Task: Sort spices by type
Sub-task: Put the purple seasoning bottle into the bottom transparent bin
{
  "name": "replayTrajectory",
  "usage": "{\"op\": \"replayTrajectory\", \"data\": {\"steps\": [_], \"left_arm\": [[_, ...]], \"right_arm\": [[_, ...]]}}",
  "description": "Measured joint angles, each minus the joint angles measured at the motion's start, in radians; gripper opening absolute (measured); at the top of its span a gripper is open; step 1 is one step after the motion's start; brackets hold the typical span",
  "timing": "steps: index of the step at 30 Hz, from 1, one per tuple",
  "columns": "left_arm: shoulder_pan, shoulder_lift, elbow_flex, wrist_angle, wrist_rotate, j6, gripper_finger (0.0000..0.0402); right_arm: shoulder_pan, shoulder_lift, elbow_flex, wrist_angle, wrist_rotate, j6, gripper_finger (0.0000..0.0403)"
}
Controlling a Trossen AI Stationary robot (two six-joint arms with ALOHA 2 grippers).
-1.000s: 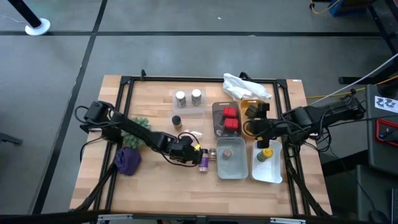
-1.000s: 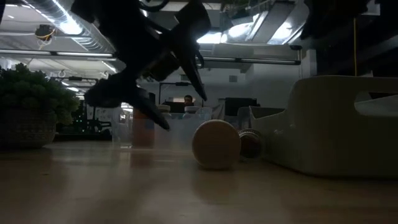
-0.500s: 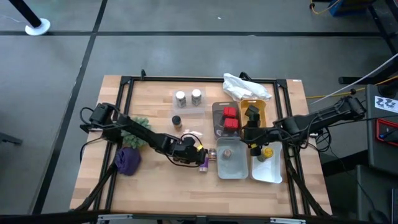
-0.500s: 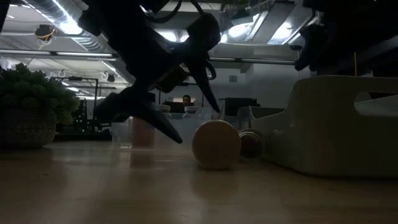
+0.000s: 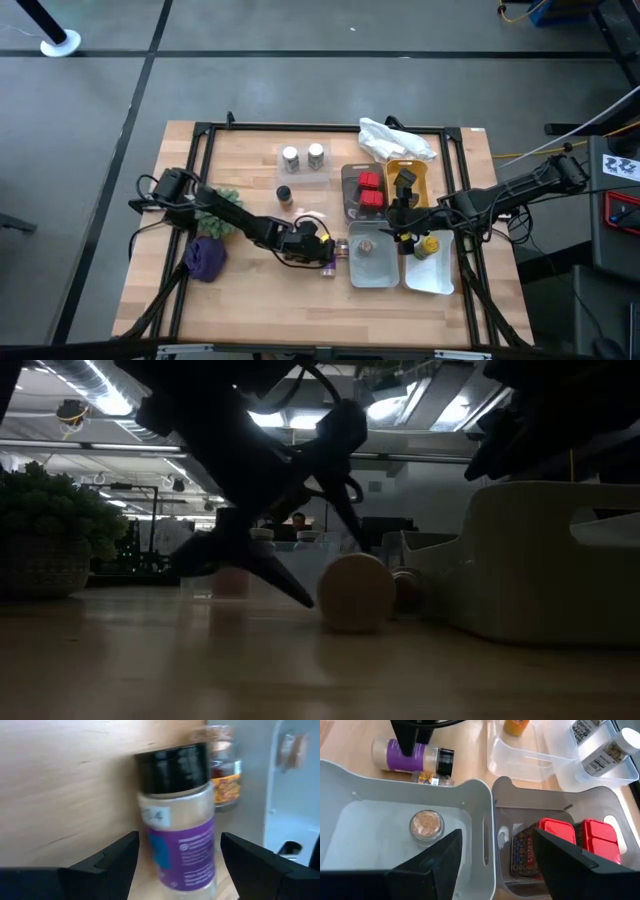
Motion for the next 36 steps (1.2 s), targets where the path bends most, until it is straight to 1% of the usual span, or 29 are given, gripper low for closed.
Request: {"op": "replayTrajectory", "data": {"steps": [2, 15, 20, 23, 31, 33, 36], "left_arm": [[0.002, 0.011, 0.001, 0.029, 0.000, 0.003, 0.0265], [0.012, 0.055, 0.002, 0.042, 0.003, 0.000, 0.0265], [0.013, 0.056, 0.002, 0.035, 0.004, 0.040, 0.0263], [0.014, 0.056, 0.002, 0.030, 0.007, 0.051, 0.0245], [0.014, 0.055, 0.002, 0.035, 0.006, 0.080, 0.0162], [0.014, 0.050, 0.001, 0.032, 0.006, 0.092, 0.0151], [0.015, 0.041, 0.000, 0.025, 0.006, 0.117, 0.0147]], "right_arm": [[0.000, 0.000, 0.000, 0.000, -0.002, 0.000, 0.0239], [0.000, 0.000, -0.001, 0.000, -0.002, 0.000, 0.0239], [0.000, 0.000, -0.001, -0.001, -0.002, 0.000, 0.0239], [0.000, 0.000, -0.001, -0.001, -0.005, 0.000, 0.0239], [0.000, 0.000, -0.001, -0.003, -0.043, 0.000, 0.0239], [0.000, 0.000, -0.001, -0.004, -0.048, 0.000, 0.0239], [0.000, 0.000, -0.001, -0.004, -0.055, 0.000, 0.0239]]}}
